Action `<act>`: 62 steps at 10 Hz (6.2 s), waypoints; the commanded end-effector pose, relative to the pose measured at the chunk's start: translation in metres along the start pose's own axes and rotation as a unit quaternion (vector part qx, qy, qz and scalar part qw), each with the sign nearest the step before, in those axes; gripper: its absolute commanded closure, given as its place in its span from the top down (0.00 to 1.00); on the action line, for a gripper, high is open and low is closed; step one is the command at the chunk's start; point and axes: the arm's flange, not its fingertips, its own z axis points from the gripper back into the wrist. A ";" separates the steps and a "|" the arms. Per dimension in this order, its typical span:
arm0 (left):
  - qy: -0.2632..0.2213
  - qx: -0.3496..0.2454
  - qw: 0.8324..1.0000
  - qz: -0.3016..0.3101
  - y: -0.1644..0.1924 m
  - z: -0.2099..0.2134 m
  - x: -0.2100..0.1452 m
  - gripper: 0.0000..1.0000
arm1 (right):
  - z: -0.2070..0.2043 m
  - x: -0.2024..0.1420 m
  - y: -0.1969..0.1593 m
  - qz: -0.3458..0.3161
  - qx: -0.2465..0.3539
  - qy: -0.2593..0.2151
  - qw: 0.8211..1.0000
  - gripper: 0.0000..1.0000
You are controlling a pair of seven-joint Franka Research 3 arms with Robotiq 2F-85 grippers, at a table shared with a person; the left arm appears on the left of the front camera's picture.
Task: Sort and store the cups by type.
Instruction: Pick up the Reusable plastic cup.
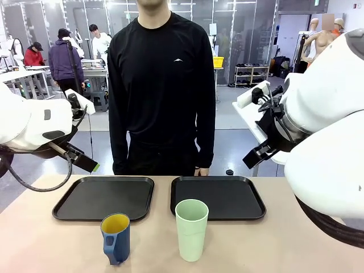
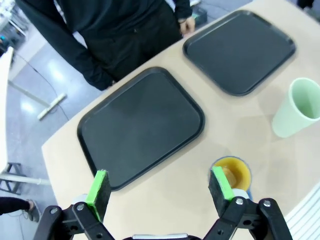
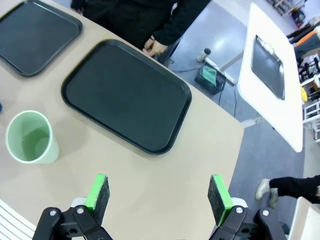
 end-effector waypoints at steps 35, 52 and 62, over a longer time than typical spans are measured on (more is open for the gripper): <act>0.080 0.041 0.993 0.078 0.147 -0.140 -0.114 1.00 | -0.187 -0.014 -0.090 -0.075 0.016 0.104 0.992 1.00; 0.080 0.041 0.993 0.078 0.147 -0.140 -0.114 1.00 | -0.172 -0.092 -0.107 0.093 0.034 0.075 0.992 1.00; 0.080 0.041 0.993 0.078 0.147 -0.140 -0.114 1.00 | -0.206 -0.086 -0.132 0.162 0.106 0.082 0.978 1.00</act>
